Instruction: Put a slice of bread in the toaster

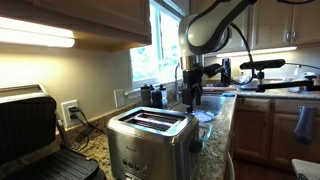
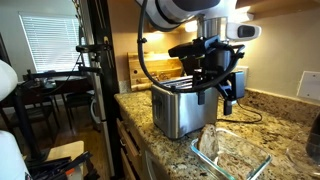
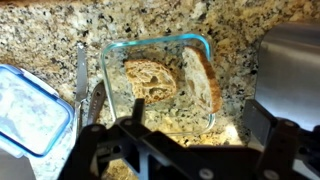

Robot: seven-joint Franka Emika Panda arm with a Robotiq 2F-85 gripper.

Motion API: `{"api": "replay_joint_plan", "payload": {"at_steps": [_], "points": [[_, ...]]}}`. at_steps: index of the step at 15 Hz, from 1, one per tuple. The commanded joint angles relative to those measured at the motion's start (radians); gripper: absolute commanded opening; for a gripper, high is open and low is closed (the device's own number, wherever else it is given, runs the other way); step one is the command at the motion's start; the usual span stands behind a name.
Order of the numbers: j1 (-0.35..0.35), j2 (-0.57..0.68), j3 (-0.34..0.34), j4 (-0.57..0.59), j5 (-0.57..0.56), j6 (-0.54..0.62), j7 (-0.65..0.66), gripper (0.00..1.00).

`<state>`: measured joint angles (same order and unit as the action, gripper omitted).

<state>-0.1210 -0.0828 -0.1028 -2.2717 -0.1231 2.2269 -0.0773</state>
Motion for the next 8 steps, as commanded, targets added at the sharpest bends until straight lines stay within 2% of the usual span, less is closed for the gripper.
{"api": "replay_joint_plan", "payload": {"at_steps": [1,8], "points": [[0.004,0.01,-0.01,0.01,0.041,-0.024,-0.053,1.0],[0.005,0.039,-0.007,0.015,0.072,-0.035,-0.086,1.0]]}}
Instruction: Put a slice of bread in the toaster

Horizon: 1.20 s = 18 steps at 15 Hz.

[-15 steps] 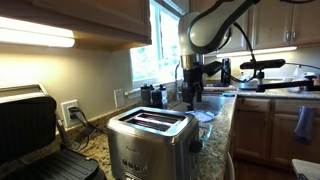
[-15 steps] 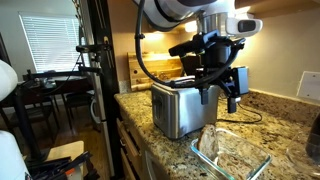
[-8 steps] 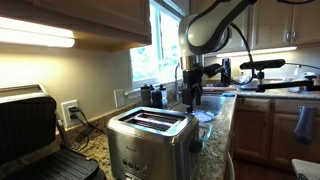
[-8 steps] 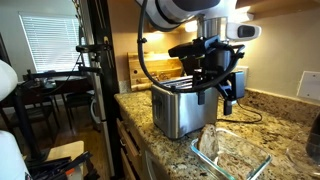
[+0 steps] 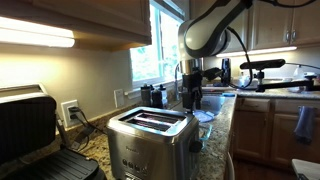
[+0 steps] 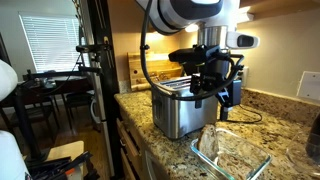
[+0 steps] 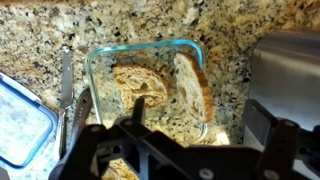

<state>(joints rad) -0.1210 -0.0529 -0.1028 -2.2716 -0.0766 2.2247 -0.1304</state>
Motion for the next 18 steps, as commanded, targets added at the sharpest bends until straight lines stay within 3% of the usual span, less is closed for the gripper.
{"api": "replay_joint_plan", "payload": {"at_steps": [1,18], "points": [[0.005,0.012,-0.007,0.015,0.028,-0.034,-0.037,1.0],[0.001,0.09,-0.005,0.057,0.075,-0.062,-0.083,1.0]]}}
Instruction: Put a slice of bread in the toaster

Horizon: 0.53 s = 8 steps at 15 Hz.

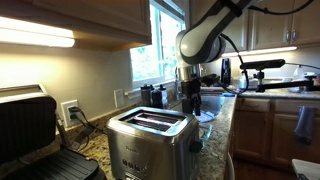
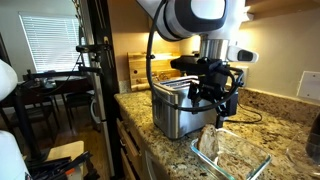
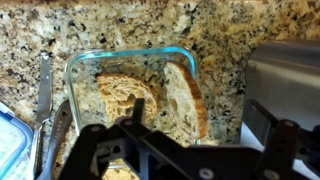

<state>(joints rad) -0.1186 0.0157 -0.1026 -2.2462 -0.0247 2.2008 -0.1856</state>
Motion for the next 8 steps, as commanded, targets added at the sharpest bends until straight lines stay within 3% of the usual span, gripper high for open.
{"api": "replay_joint_plan", "payload": {"at_steps": [1,8], "points": [[-0.002,0.029,-0.005,0.036,0.023,-0.04,-0.027,1.0],[-0.007,0.073,-0.004,0.07,0.024,-0.062,-0.028,1.0]]}}
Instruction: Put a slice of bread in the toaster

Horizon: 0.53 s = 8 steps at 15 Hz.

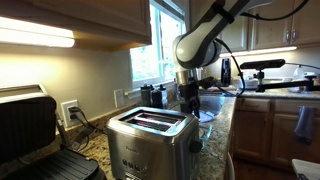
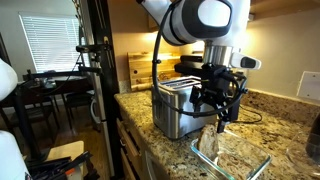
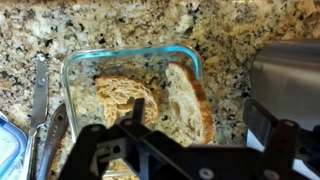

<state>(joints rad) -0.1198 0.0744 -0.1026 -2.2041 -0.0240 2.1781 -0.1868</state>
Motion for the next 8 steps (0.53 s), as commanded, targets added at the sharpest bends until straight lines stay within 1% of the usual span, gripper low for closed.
{"api": "replay_joint_plan", "payload": {"at_steps": [1,8], "points": [[-0.007,0.019,-0.003,0.033,0.024,-0.043,-0.027,1.0],[-0.013,0.055,-0.002,0.067,0.045,-0.071,-0.039,1.0]]}}
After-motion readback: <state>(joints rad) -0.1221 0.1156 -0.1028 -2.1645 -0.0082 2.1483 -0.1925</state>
